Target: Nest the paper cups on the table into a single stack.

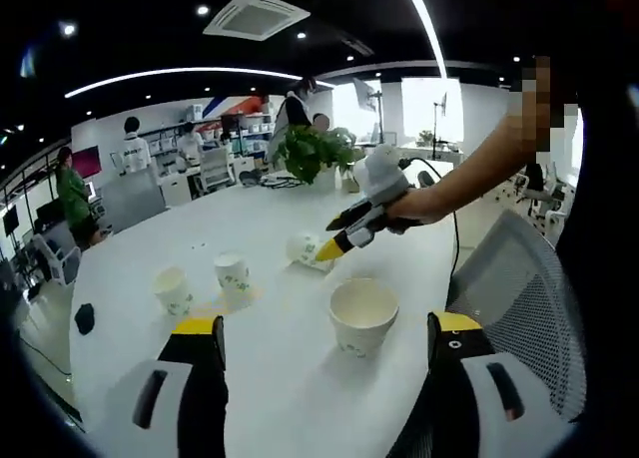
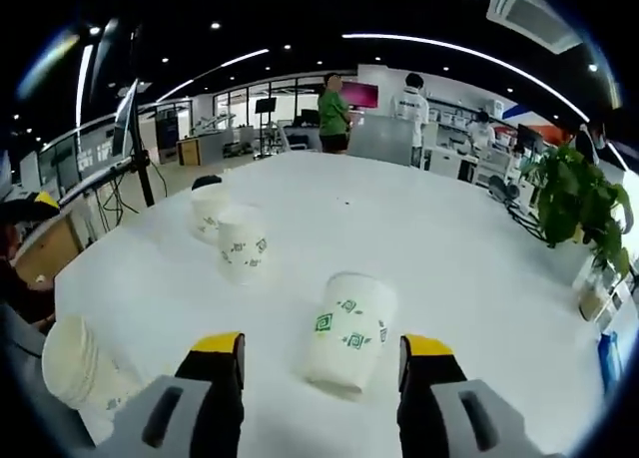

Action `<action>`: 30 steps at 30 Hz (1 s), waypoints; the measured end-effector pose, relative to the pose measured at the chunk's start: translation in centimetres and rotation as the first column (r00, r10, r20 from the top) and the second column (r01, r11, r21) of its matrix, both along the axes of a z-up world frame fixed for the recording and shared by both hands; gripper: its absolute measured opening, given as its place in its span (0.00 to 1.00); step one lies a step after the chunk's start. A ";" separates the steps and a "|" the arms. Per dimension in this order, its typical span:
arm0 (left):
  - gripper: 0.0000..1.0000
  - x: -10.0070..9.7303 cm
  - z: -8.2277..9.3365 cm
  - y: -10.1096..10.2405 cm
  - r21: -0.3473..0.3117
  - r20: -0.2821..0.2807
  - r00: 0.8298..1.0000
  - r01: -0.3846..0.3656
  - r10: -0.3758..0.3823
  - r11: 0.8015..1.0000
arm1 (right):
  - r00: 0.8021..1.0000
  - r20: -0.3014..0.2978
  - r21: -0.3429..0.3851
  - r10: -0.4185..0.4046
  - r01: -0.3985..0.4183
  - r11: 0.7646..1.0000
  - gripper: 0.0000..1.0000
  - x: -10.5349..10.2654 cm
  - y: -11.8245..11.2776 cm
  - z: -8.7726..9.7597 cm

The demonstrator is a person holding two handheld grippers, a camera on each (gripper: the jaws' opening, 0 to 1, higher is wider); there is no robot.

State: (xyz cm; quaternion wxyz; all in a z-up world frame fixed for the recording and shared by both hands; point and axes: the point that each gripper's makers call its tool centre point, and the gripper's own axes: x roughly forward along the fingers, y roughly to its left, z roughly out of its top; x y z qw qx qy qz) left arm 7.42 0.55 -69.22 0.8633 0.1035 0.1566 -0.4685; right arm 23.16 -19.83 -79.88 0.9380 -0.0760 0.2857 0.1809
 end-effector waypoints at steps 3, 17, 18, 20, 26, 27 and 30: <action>0.88 -0.1 0.2 0.1 -0.007 0.002 1.000 -0.009 0.009 1.000 | 1.000 -0.019 -0.024 -0.014 0.014 1.000 0.59 0.6 -0.3 -0.9; 0.94 -0.6 -0.4 1.0 -0.007 -0.010 0.998 -0.058 0.058 0.998 | 0.991 -0.110 -0.017 -0.078 0.077 0.997 0.49 1.5 -0.8 -3.1; 0.94 -0.6 -0.4 1.0 -0.006 -0.012 0.998 -0.058 0.058 0.998 | 0.988 -0.124 0.004 -0.088 0.090 0.996 0.46 1.5 -0.7 -3.3; 0.94 -0.7 -0.3 1.0 -0.008 -0.002 0.998 -0.059 0.059 0.998 | 0.985 -0.138 0.032 -0.102 0.107 0.994 0.44 1.7 -0.8 -3.5; 0.96 -0.6 -0.2 1.0 -0.019 -0.005 0.998 -0.059 0.059 0.998 | 0.984 -0.146 0.030 -0.101 0.107 0.994 0.39 1.3 -0.7 -3.7; 0.96 -0.5 -0.1 1.0 -0.019 -0.003 0.998 -0.057 0.057 0.998 | 0.984 -0.147 0.030 -0.102 0.107 0.994 0.38 1.2 -0.8 -3.7; 0.97 -0.4 0.0 0.8 -0.024 0.001 0.999 -0.050 0.050 0.998 | 0.984 -0.143 0.036 -0.106 0.112 0.993 0.37 0.9 -0.9 -3.5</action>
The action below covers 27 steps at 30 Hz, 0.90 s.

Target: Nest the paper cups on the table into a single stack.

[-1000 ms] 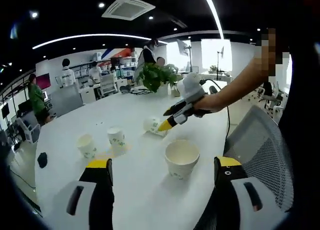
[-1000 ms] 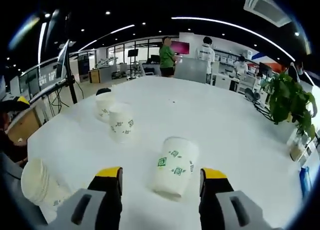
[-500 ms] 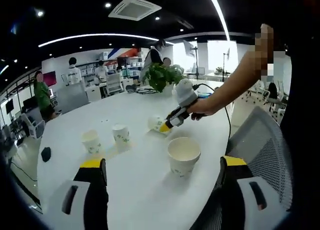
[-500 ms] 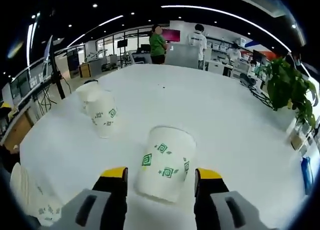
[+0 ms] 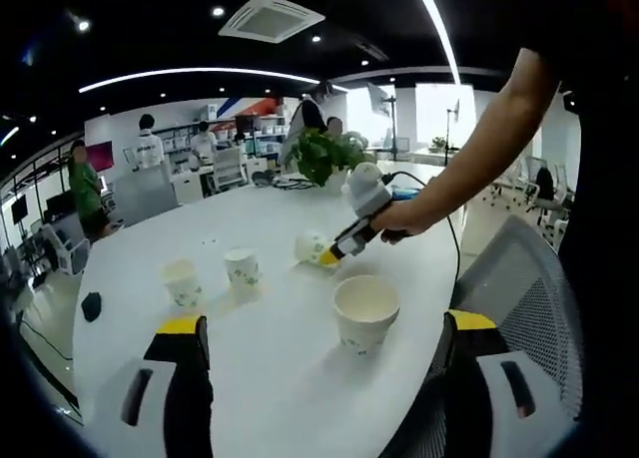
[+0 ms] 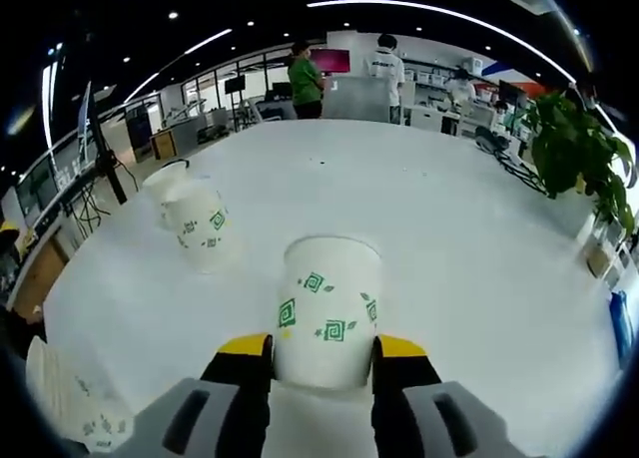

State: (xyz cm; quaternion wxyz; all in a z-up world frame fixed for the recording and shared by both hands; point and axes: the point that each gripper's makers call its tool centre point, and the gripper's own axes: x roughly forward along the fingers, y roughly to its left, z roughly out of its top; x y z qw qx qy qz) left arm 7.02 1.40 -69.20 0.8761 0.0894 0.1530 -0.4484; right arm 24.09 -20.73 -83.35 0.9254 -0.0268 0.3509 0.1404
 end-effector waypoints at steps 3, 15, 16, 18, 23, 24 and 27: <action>0.99 0.1 0.0 -0.2 -0.002 -0.004 1.000 0.005 -0.005 1.000 | 1.000 0.011 0.013 -0.005 0.005 1.000 0.36 -0.2 -0.1 0.3; 0.94 1.1 -0.3 -1.1 -0.027 -0.048 0.999 0.003 -0.005 1.000 | 0.998 0.047 0.081 -0.028 0.024 0.996 0.36 -1.9 -0.6 1.9; 0.94 1.2 -0.1 -1.2 -0.036 -0.044 0.999 0.007 -0.009 0.999 | 0.998 0.056 0.092 -0.028 0.023 0.995 0.36 -2.2 -0.6 2.3; 0.93 1.4 0.0 -1.4 -0.040 -0.046 0.999 0.011 -0.013 0.999 | 0.998 0.062 0.097 -0.024 0.018 0.995 0.36 -2.5 -0.5 2.2; 0.86 1.9 0.0 -1.9 -0.025 -0.047 0.998 0.036 -0.037 0.999 | 0.996 0.087 0.126 -0.008 -0.003 0.992 0.36 -3.9 -0.3 3.2; 0.85 2.0 0.0 -2.0 -0.027 -0.047 0.998 0.039 -0.040 0.999 | 0.996 0.093 0.128 -0.002 -0.010 0.992 0.36 -4.1 -0.2 3.3; 0.83 2.2 0.3 -2.3 -0.035 -0.047 0.998 0.047 -0.049 0.998 | 0.993 0.117 0.138 0.014 -0.030 0.990 0.36 -4.7 0.0 4.2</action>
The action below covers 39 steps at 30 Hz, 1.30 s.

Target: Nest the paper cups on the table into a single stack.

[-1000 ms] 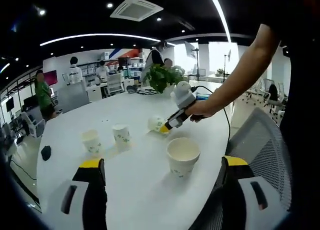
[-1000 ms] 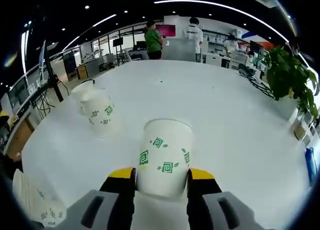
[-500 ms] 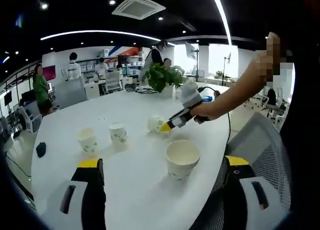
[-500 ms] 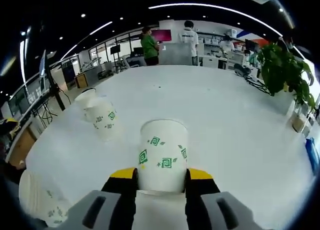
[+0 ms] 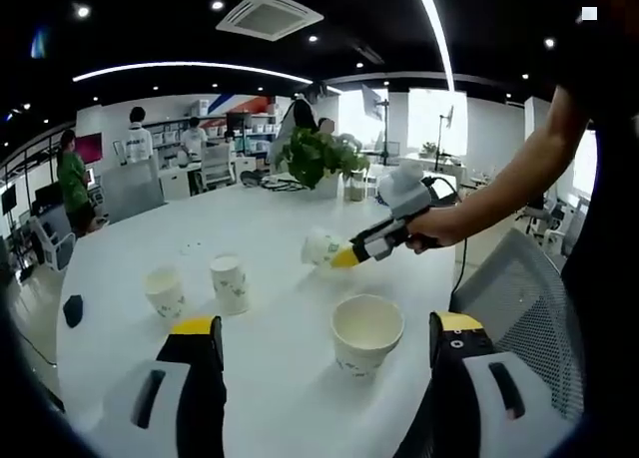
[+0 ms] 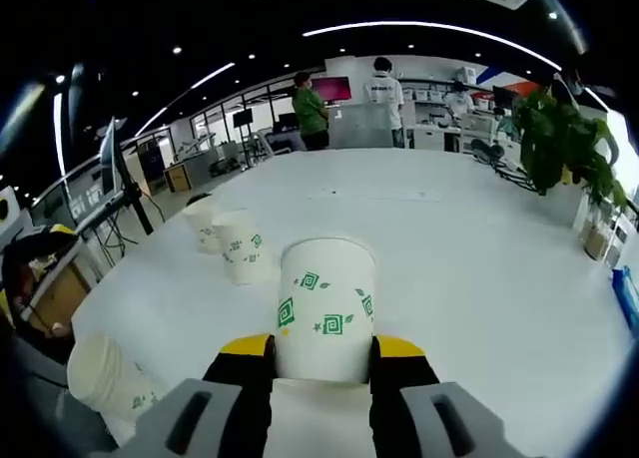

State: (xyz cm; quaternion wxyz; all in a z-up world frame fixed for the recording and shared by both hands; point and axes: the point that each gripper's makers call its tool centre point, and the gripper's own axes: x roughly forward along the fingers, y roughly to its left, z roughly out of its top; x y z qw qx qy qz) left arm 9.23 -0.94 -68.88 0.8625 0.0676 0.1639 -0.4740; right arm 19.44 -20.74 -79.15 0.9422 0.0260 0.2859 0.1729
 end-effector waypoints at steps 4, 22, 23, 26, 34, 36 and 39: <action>0.77 0.3 0.1 -0.5 0.003 -0.004 1.000 0.018 -0.018 1.000 | 0.999 0.042 0.038 0.023 -0.024 0.999 0.36 -0.3 0.5 1.3; 0.46 1.5 1.8 -3.0 -0.007 0.024 0.995 0.095 -0.095 0.995 | 0.952 0.165 0.060 0.259 -0.271 0.961 0.36 -5.6 5.6 6.6; 0.44 1.5 1.8 -3.2 -0.003 0.026 0.994 0.109 -0.109 0.994 | 0.946 0.167 0.058 0.279 -0.292 0.955 0.36 -6.0 5.8 6.6; 0.37 1.2 1.9 -3.6 0.003 0.029 0.989 0.142 -0.142 0.990 | 0.934 0.171 0.060 0.313 -0.327 0.943 0.36 -6.8 6.4 6.9; 0.28 0.6 2.0 -4.5 -0.002 0.015 0.981 0.196 -0.195 0.981 | 0.887 0.197 0.062 0.417 -0.435 0.898 0.36 -8.4 8.1 7.9; 0.26 0.5 2.1 -4.7 -0.015 0.001 0.978 0.210 -0.210 0.978 | 0.873 0.198 0.060 0.446 -0.465 0.883 0.36 -8.8 8.5 8.0; 0.24 0.2 2.0 -4.8 -0.022 -0.011 0.973 0.229 -0.230 0.973 | 0.860 0.197 0.064 0.471 -0.491 0.869 0.36 -9.3 9.0 8.1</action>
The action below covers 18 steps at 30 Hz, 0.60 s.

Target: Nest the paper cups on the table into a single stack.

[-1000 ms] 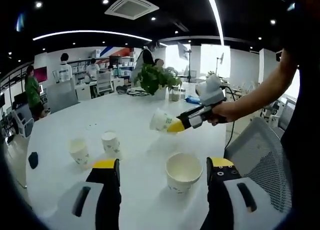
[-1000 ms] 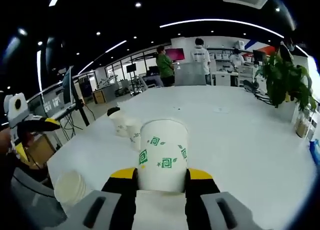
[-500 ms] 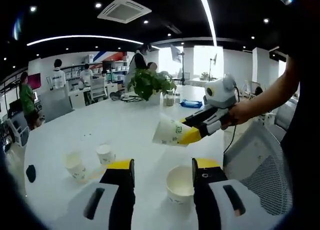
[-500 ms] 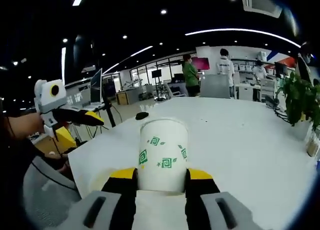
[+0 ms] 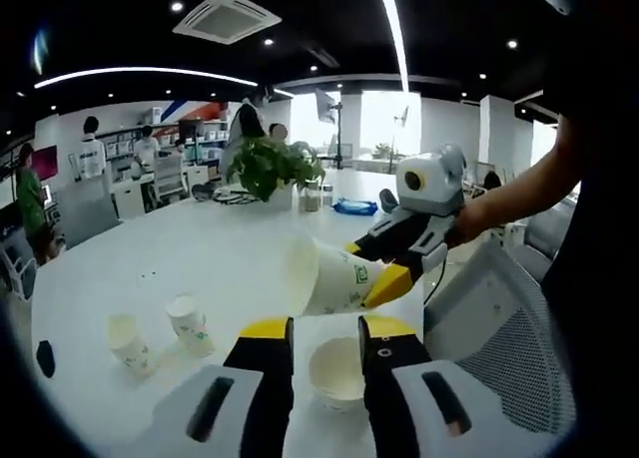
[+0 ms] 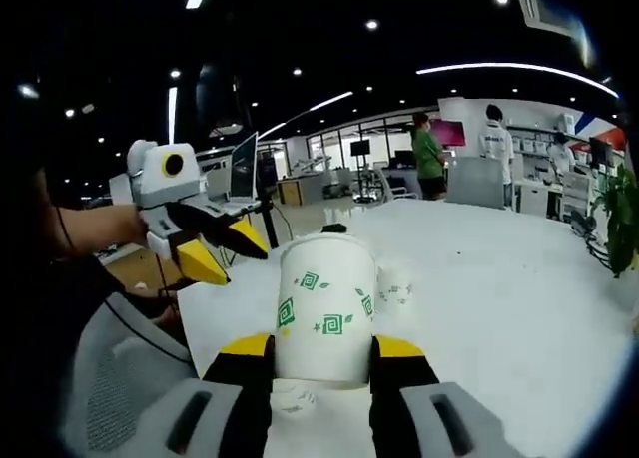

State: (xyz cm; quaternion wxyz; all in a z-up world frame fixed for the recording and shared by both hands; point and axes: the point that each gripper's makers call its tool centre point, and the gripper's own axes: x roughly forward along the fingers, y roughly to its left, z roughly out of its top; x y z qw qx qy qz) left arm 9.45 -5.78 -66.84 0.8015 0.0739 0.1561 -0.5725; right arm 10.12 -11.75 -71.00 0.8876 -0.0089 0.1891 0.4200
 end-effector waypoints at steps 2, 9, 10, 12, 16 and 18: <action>0.22 -0.4 0.0 -0.2 -0.005 -0.004 1.000 0.026 -0.026 1.000 | 0.999 0.005 -0.015 0.049 -0.049 0.999 0.36 -0.8 0.6 0.0; 0.20 -1.8 -0.4 -0.7 0.019 0.007 0.994 0.107 -0.107 0.994 | 0.990 0.018 -0.055 0.142 -0.141 0.988 0.36 -2.6 2.0 -0.4; 0.20 -2.1 -0.5 -0.8 0.017 0.004 0.992 0.123 -0.123 0.992 | 0.987 0.022 -0.066 0.157 -0.155 0.986 0.36 -2.9 2.1 -0.6; 0.18 -2.5 -0.5 -0.9 0.014 -0.005 0.989 0.147 -0.147 0.989 | 0.984 0.028 -0.073 0.178 -0.175 0.982 0.36 -3.2 2.4 -0.7; 0.11 -3.7 -0.4 -1.2 0.001 -0.039 0.979 0.202 -0.202 0.979 | 0.972 0.067 -0.100 0.225 -0.217 0.971 0.36 -3.6 2.9 -0.7; 0.07 -3.9 -0.4 -1.2 -0.003 -0.047 0.975 0.216 -0.216 0.976 | 0.967 0.081 -0.115 0.240 -0.230 0.966 0.36 -3.6 2.9 -0.8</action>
